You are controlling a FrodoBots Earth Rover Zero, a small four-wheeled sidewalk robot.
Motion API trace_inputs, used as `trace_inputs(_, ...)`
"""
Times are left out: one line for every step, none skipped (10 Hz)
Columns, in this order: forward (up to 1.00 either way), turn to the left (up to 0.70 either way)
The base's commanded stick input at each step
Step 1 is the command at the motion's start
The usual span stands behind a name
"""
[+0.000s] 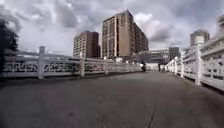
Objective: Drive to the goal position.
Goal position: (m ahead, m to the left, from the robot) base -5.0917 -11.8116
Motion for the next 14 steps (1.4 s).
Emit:
trace_inputs(0.70,0.00)
trace_inputs(0.70,0.00)
trace_inputs(0.70,0.00)
trace_inputs(0.70,0.00)
trace_inputs(0.70,0.00)
trace_inputs(0.70,0.00)
trace_inputs(0.70,0.00)
trace_inputs(0.70,0.00)
trace_inputs(0.70,0.00)
trace_inputs(0.70,0.00)
trace_inputs(0.70,0.00)
trace_inputs(0.70,0.00)
trace_inputs(0.70,0.00)
trace_inputs(0.70,0.00)
